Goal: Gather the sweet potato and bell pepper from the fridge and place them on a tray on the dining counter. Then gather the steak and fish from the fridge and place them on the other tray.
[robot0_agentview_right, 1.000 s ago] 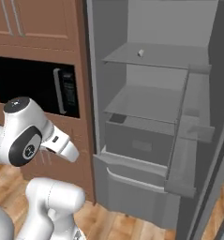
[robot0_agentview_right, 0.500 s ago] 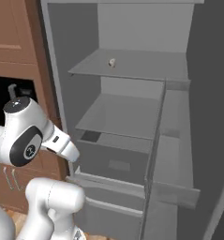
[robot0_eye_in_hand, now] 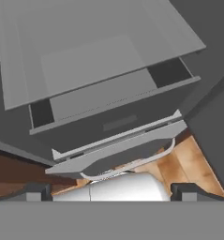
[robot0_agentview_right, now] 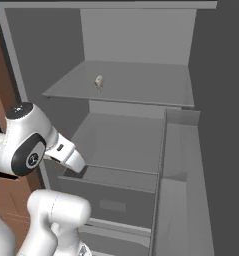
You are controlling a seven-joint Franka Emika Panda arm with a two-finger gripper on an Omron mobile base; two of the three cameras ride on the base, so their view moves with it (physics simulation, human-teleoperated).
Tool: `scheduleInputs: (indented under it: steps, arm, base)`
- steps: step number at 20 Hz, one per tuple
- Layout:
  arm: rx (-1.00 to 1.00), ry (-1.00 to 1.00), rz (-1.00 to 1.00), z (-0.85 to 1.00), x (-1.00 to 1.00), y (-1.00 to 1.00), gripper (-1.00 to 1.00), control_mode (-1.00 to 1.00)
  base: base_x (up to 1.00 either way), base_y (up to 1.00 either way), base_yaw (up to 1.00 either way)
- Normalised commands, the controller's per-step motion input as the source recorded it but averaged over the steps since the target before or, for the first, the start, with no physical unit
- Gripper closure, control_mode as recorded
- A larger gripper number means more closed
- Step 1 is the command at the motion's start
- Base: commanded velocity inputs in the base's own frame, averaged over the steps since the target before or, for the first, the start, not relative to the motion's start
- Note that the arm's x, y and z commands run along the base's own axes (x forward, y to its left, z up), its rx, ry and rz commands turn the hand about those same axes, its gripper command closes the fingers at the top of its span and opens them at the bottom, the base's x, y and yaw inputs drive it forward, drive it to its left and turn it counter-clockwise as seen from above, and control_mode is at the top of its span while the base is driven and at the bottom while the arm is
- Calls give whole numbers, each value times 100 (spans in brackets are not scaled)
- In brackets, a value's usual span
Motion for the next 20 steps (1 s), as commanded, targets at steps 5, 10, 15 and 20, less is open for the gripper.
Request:
scheduleInputs:
  steps: [5, 10, 15, 20]
  arm:
    - [0, -13, 10, 64, 50, -23, -100, -100]
    - [-1, -21, 19, 100, 42, -24, -100, -100]
    - [-5, -2, 14, 87, 71, 3, -100, -100]
    - [-12, -4, 12, 42, 45, 9, -100, -100]
  base:
    - [0, 0, 0]
    - [0, 0, 0]
    - [0, 0, 0]
    - [0, 0, 0]
